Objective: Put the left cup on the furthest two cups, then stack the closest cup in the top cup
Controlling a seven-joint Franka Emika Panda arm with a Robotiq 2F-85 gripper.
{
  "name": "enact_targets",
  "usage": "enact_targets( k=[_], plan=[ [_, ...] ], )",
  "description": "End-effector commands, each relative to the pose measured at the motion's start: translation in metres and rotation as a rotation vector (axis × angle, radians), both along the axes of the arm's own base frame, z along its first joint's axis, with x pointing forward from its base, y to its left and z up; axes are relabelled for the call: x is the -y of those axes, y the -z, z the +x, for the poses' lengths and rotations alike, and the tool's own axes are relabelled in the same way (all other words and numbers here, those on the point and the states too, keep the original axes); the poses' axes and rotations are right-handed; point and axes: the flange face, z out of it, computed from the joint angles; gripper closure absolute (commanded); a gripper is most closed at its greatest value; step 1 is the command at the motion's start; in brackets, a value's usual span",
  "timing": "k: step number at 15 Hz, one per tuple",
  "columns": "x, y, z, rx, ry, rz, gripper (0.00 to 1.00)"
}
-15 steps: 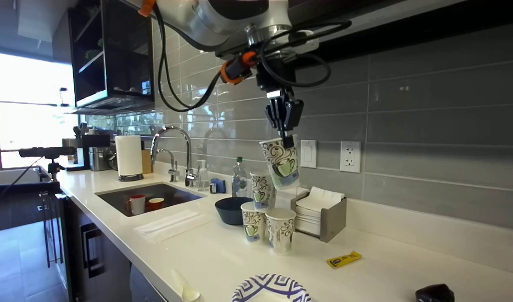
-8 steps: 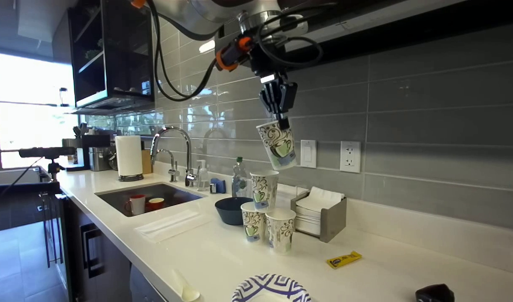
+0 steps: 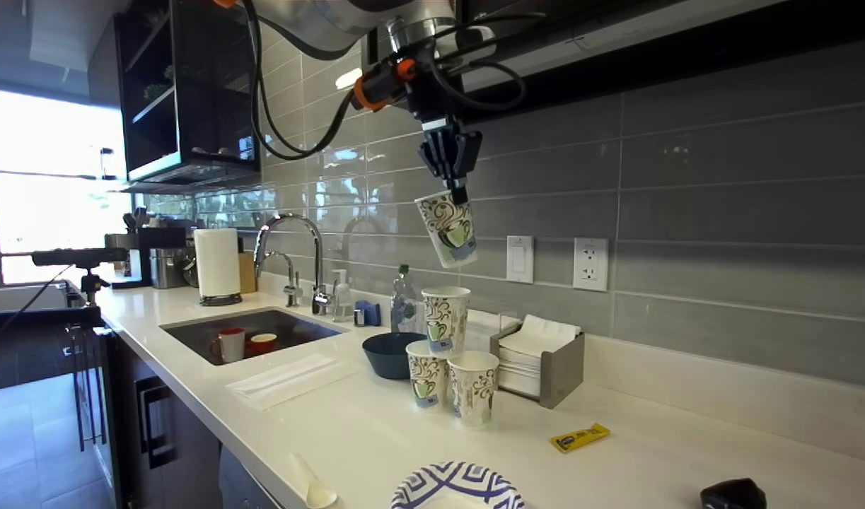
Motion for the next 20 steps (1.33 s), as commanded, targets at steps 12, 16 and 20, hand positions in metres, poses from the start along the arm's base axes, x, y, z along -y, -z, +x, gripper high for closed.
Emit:
enact_targets(
  k=[12, 16, 20],
  plan=[
    [-0.027, 0.027, 0.047, -0.064, -0.161, 0.085, 0.99],
    [-0.026, 0.030, 0.052, -0.066, -0.163, 0.083, 0.99],
    [-0.025, 0.034, 0.056, -0.072, -0.164, 0.086, 0.99]
  ],
)
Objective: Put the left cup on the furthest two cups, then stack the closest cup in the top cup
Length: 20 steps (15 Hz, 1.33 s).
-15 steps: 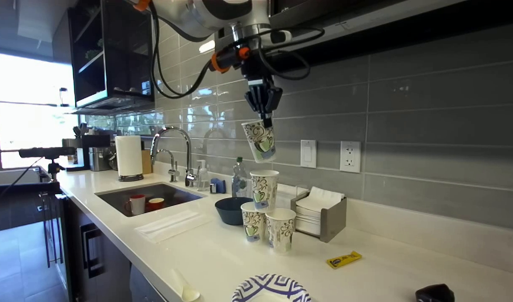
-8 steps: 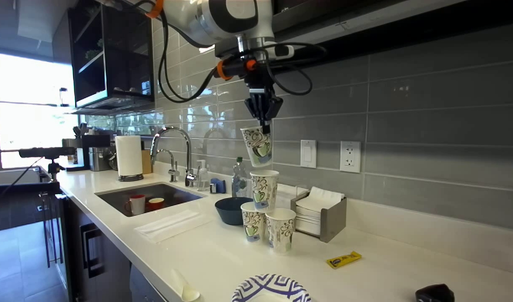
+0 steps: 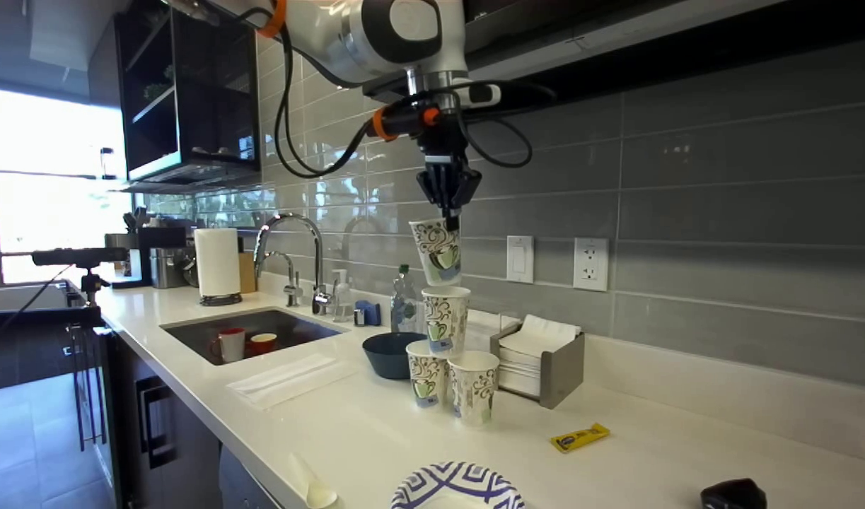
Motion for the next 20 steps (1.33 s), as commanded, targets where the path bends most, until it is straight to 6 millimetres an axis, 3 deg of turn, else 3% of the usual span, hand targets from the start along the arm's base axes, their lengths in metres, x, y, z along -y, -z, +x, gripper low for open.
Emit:
enact_targets(
  k=[1, 18, 19, 20],
  plan=[
    [0.001, -0.002, 0.007, -0.006, -0.016, 0.024, 0.99],
    [0.002, 0.010, 0.010, -0.049, -0.023, 0.033, 0.99],
    [0.004, 0.009, 0.011, -0.045, -0.021, 0.038, 0.72],
    [0.005, 0.010, 0.011, -0.045, -0.018, 0.035, 0.71]
  ],
)
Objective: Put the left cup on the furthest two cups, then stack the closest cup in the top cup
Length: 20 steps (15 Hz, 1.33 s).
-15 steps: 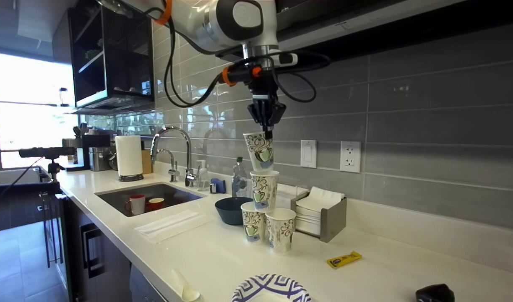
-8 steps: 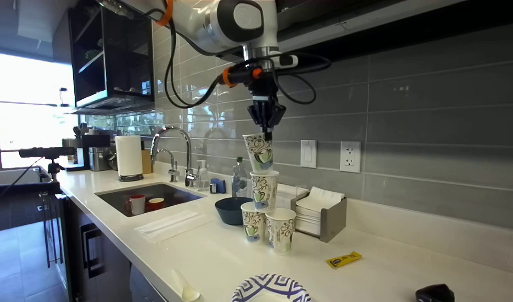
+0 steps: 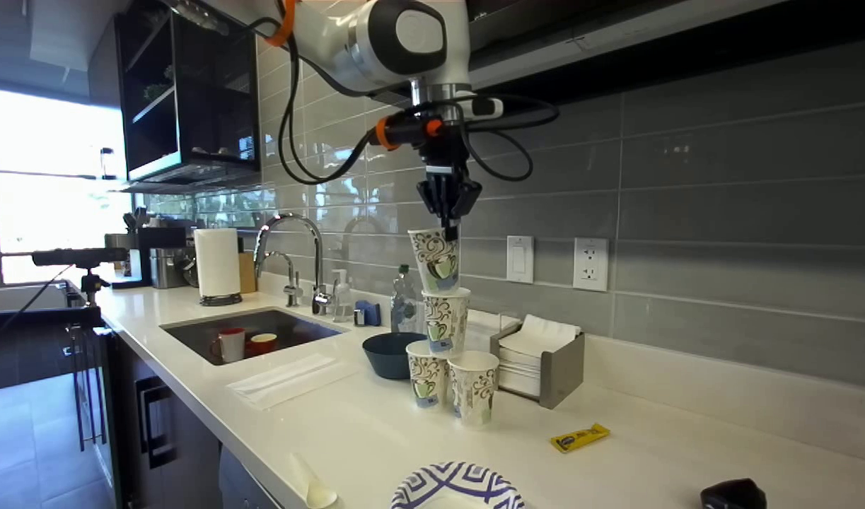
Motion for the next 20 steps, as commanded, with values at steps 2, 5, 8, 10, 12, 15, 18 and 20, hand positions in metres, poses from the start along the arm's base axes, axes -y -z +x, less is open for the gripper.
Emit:
enact_targets(
  k=[2, 5, 8, 10, 12, 15, 18, 20],
  plan=[
    [0.007, -0.005, 0.007, -0.007, -0.009, 0.026, 0.59],
    [0.008, -0.008, 0.008, -0.002, -0.007, 0.027, 0.38],
    [0.008, -0.011, 0.008, 0.005, -0.004, 0.024, 0.16],
    [0.008, -0.012, 0.008, 0.008, -0.003, 0.023, 0.03],
    [0.008, -0.014, 0.008, 0.013, -0.003, 0.023, 0.00],
    [0.008, -0.016, 0.007, 0.019, -0.004, 0.023, 0.00],
    [0.008, -0.017, 0.006, 0.020, -0.003, 0.023, 0.00],
    [0.007, -0.018, 0.004, 0.023, -0.011, 0.021, 0.00]
  ],
)
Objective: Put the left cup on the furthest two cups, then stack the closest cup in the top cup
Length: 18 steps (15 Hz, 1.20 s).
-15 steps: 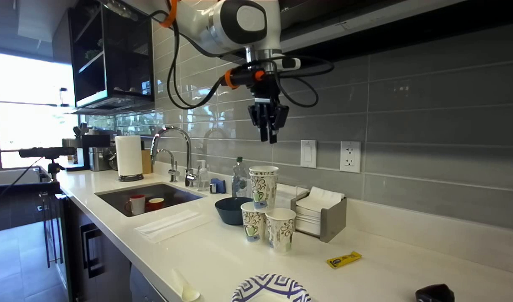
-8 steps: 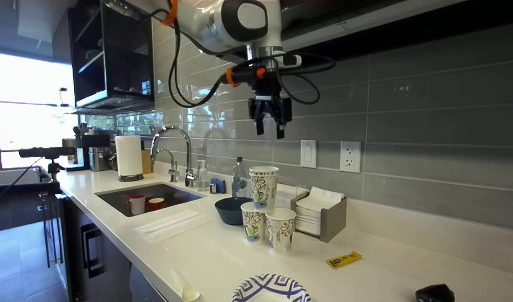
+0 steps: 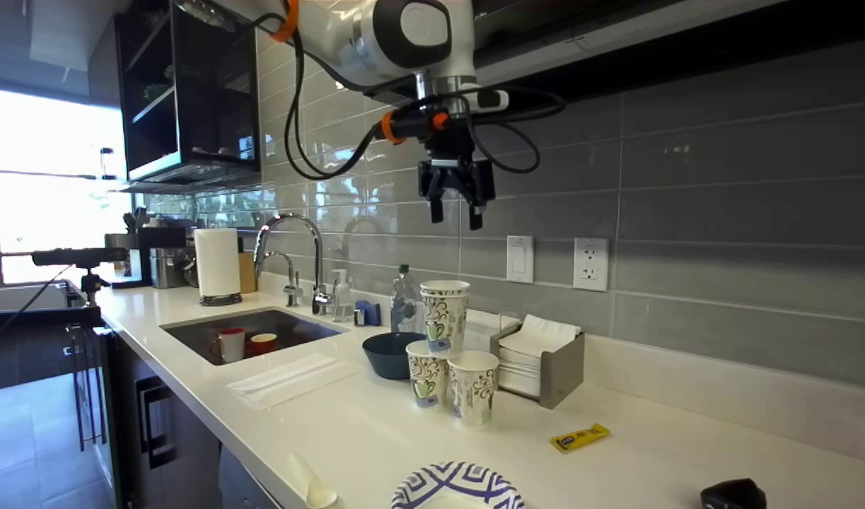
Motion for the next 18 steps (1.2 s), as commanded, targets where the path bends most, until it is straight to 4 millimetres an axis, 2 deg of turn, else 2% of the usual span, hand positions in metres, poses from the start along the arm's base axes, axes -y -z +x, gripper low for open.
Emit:
enact_targets(
  k=[1, 6, 10, 15, 18],
  plan=[
    [0.001, -0.009, -0.002, 0.004, -0.020, 0.020, 0.00],
    [-0.004, -0.015, -0.007, 0.016, -0.042, 0.004, 0.00],
    [-0.014, -0.023, -0.019, 0.061, -0.138, -0.041, 0.00],
    [-0.033, -0.044, -0.045, 0.122, -0.245, -0.103, 0.00],
    [-0.039, -0.043, -0.067, 0.097, -0.247, -0.072, 0.00]
  ],
)
